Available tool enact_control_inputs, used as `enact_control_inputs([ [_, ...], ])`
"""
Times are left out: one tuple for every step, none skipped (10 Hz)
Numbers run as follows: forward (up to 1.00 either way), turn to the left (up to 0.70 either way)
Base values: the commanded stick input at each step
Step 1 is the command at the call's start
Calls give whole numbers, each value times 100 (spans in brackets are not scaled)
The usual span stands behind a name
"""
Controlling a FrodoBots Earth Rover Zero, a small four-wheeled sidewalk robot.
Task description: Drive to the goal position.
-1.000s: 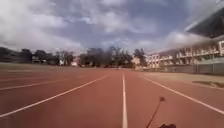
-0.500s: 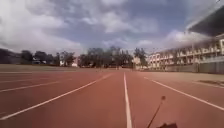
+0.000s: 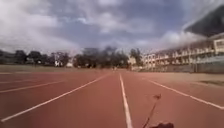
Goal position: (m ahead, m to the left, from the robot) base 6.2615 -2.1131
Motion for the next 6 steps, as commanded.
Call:
enact_control_inputs([
  [70, -35],
  [70, -35],
  [70, -35],
  [70, -35],
  [70, -35],
  [70, -11],
])
